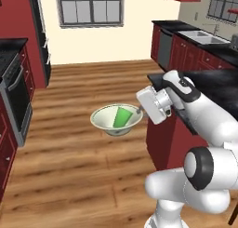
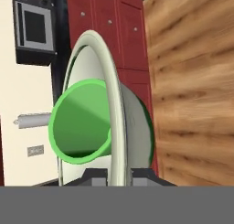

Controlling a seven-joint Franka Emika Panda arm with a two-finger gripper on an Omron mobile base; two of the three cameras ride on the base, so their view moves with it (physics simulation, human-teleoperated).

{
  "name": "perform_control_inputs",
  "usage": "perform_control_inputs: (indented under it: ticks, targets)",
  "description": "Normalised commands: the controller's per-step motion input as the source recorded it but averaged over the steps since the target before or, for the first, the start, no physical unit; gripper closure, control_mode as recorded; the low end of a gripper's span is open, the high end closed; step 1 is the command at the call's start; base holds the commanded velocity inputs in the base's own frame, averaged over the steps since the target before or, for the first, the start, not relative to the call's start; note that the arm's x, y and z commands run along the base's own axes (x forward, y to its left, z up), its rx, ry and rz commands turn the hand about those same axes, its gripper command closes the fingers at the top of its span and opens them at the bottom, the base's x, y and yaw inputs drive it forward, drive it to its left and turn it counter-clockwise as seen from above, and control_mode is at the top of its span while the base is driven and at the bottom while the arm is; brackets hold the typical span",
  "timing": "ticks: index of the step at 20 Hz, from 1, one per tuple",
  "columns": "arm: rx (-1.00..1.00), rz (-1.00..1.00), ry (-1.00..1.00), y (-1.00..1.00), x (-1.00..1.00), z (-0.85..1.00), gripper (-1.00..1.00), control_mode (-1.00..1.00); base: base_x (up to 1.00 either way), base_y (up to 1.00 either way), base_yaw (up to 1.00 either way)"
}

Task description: Place the cup inside the bowl on the dining table and move the bowl to any counter.

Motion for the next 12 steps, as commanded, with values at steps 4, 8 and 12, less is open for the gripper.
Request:
perform_control_inputs:
  ticks: [4, 8, 12]
  targets:
    - [0.0, 0.0, 0.0, 0.0, 0.0, 0.0, 1.0, 1.0, 0.0, 0.14, 0.29]
    - [0.0, 0.0, 0.0, 0.0, 0.0, 0.0, 1.0, 1.0, 0.08, 0.01, 0.35]
    - [0.0, 0.0, 0.0, 0.0, 0.0, 0.0, 1.0, 1.0, 0.08, -0.01, 0.39]
